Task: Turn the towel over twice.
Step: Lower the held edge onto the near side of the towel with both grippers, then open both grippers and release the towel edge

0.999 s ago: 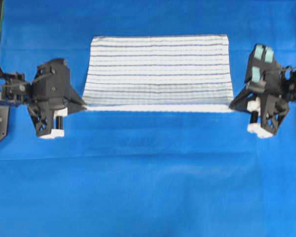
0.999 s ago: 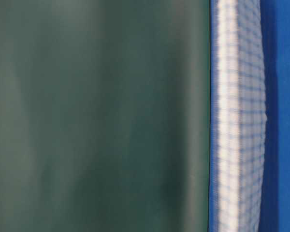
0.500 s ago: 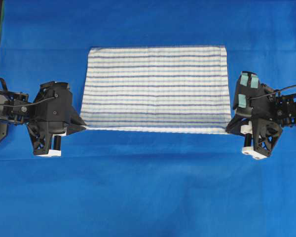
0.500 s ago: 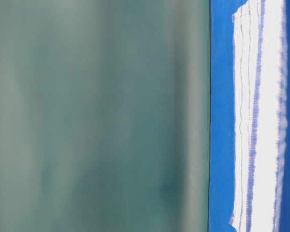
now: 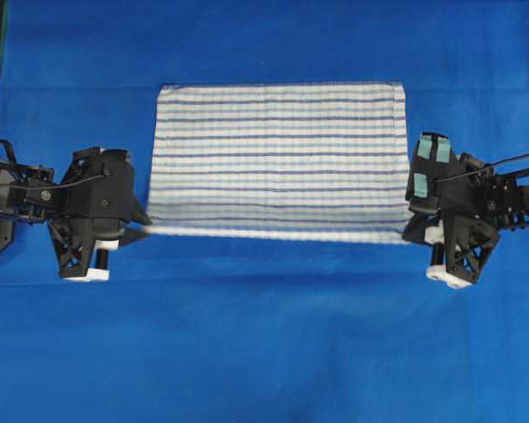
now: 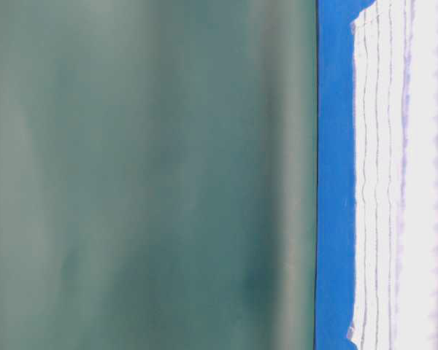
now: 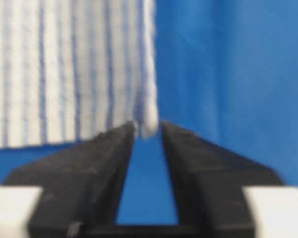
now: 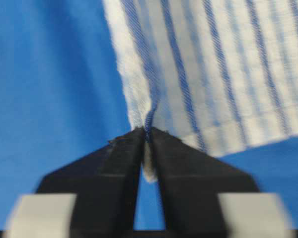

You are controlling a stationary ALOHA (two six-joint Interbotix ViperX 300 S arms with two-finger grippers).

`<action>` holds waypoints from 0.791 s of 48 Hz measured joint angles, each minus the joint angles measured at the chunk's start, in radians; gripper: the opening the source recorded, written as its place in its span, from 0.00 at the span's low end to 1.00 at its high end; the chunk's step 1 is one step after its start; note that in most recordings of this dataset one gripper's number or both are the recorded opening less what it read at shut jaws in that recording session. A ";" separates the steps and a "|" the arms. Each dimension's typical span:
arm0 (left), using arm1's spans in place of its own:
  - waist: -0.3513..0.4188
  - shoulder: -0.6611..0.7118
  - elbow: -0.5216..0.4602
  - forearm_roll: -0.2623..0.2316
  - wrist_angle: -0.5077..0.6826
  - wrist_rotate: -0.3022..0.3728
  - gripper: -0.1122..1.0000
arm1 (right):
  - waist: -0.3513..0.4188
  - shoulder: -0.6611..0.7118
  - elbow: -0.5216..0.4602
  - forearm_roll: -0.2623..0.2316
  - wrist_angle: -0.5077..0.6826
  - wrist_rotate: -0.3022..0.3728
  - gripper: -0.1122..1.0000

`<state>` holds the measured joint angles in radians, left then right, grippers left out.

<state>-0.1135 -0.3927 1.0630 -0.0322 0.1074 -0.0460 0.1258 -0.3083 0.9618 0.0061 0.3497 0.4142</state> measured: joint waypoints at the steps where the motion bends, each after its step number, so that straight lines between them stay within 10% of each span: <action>1: 0.000 0.000 0.000 0.000 0.000 0.000 0.42 | 0.003 0.002 -0.002 0.000 0.000 0.000 0.45; 6: 0.000 -0.002 0.000 0.000 0.002 0.002 0.64 | 0.015 0.000 -0.011 0.000 0.002 0.000 0.68; 11: 0.000 -0.011 -0.002 0.000 0.002 0.005 0.75 | 0.017 -0.005 -0.023 -0.006 0.005 0.000 0.67; 38: 0.078 -0.305 -0.009 0.005 -0.106 0.037 0.73 | -0.097 -0.308 -0.026 -0.304 -0.080 -0.003 0.66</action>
<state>-0.0353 -0.6980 1.0538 -0.0276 0.0015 -0.0092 0.0291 -0.6167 0.9357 -0.2976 0.2700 0.4111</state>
